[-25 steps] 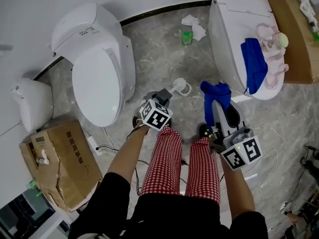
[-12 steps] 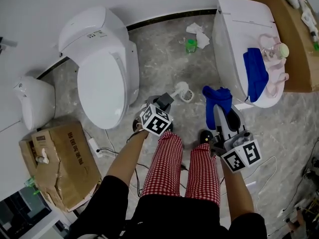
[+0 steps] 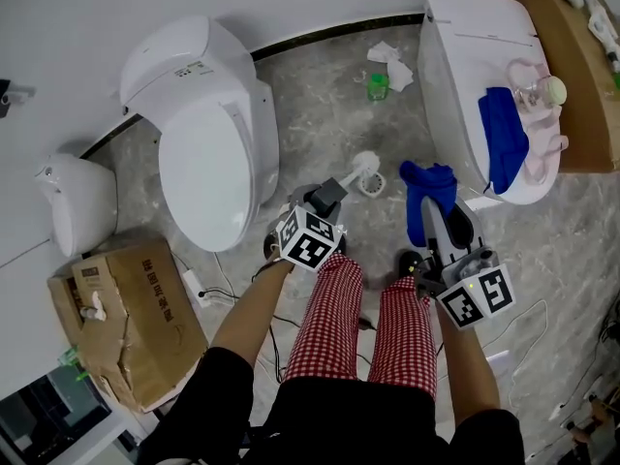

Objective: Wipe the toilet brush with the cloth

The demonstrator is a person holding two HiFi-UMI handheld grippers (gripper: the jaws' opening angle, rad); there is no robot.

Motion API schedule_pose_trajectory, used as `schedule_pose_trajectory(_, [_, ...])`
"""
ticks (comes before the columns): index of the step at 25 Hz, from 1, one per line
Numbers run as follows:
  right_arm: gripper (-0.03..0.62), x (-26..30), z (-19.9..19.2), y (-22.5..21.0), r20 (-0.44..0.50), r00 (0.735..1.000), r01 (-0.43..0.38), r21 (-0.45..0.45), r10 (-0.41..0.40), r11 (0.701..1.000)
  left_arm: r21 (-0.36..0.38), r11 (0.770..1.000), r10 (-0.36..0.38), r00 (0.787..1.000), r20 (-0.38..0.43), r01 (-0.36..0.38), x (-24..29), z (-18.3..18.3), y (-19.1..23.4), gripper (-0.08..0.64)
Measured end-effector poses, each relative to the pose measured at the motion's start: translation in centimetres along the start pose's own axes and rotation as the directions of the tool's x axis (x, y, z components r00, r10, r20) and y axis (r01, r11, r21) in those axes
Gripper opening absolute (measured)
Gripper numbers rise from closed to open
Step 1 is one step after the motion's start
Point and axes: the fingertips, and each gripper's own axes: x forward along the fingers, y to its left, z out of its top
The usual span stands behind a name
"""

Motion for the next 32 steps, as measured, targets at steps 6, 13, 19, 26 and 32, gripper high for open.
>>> schedule_pose_trajectory(6, [0.064, 0.0, 0.6, -0.6, 0.023, 1.000, 0.020, 0.004, -0.020, 1.000, 0.011, 1.000, 0.005, 1.000, 0.006, -0.005, -0.7, 0.5, 0.3, 0.160])
schedule_pose_trajectory(13, [0.064, 0.0, 1.3, 0.0, 0.024, 1.000, 0.019, -0.003, -0.019, 1.000, 0.027, 0.999, 0.032, 0.999, 0.022, -0.032, -2.2, 0.9, 0.6, 0.160])
schedule_pose_trajectory(19, [0.064, 0.0, 2.1, 0.9, 0.016, 1.000, 0.009, -0.011, -0.008, 1.000, 0.019, 0.999, 0.039, 0.998, 0.042, -0.040, -3.8, 1.6, 0.8, 0.160])
schedule_pose_trajectory(26, [0.064, 0.0, 3.7, 2.0, 0.018, 1.000, -0.016, -0.032, 0.016, 0.999, -0.039, 0.998, 0.050, 0.994, 0.096, -0.046, -6.1, 3.1, 1.1, 0.160])
schedule_pose_trajectory(32, [0.064, 0.3, 5.0, 2.4, 0.018, 1.000, -0.020, -0.053, 0.021, 0.998, -0.038, 0.998, 0.060, 0.993, 0.099, -0.057, -7.6, 4.0, 1.3, 0.160])
